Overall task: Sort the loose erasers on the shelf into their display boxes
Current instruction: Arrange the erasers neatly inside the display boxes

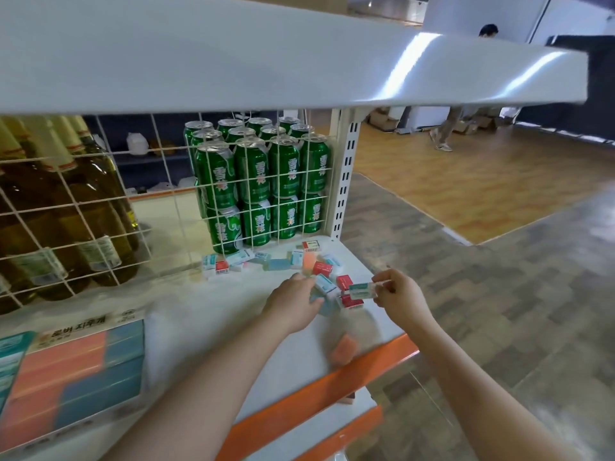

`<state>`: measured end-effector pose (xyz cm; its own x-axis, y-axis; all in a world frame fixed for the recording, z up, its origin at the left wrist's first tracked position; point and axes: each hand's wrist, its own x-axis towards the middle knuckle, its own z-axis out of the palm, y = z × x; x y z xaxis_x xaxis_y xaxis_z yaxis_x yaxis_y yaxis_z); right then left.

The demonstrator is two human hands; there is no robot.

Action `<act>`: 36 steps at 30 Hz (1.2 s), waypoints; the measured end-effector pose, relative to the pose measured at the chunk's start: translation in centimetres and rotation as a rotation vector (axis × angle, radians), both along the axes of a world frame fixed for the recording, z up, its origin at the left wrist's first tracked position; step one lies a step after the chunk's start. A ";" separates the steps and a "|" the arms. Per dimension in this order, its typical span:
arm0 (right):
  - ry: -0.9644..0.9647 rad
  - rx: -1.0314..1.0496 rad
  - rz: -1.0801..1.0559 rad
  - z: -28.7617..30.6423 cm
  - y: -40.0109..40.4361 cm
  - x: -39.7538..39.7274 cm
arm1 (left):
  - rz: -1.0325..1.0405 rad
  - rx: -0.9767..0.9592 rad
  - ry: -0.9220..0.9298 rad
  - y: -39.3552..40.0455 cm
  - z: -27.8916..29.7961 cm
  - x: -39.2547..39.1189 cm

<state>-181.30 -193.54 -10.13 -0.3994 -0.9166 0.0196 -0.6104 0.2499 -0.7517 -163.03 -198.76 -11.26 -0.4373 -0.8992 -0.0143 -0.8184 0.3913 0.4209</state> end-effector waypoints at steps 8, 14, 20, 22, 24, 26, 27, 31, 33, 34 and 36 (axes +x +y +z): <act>-0.104 -0.003 -0.043 -0.9 0.3 -1.3 | 0.271 0.098 0.210 -1.2 -1.1 -3.5; -0.120 -0.017 -0.051 -1.0 0.7 -1.6 | 0.358 0.160 0.306 -1.2 -1.2 -3.7; -0.146 -0.035 -0.035 -0.9 0.5 -0.7 | 0.335 0.143 0.388 -1.3 -0.4 -2.2; -0.138 -0.041 -0.015 -0.9 0.3 -0.1 | 0.326 0.135 0.391 -1.2 -0.3 -1.3; -0.122 -0.042 0.006 -0.9 0.1 0.3 | 0.321 0.132 0.428 -1.0 -0.3 -0.4; -0.117 -0.038 0.017 -1.0 0.0 0.8 | 0.322 0.150 0.492 -0.8 -0.3 0.4; -0.123 -0.038 0.016 -1.0 0.0 1.0 | 0.322 0.159 0.522 -0.6 -0.4 0.8; -0.138 0.006 0.001 -1.0 0.0 1.7 | 0.313 0.171 0.545 -0.1 -1.0 1.7; -0.114 0.030 0.001 -1.0 0.1 1.8 | 0.311 0.178 0.525 0.1 -1.2 1.9; -0.090 0.041 0.007 -1.0 0.2 1.7 | 0.313 0.179 0.517 0.3 -1.4 1.9; -0.026 0.078 0.041 -0.9 0.5 1.7 | 0.318 0.181 0.506 0.5 -1.6 2.0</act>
<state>-179.57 -193.00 -11.05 -0.3613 -0.9304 -0.0625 -0.6021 0.2840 -0.7462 -161.03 -198.23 -12.89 -0.1404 -0.9893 -0.0393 -0.5647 0.0474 0.8239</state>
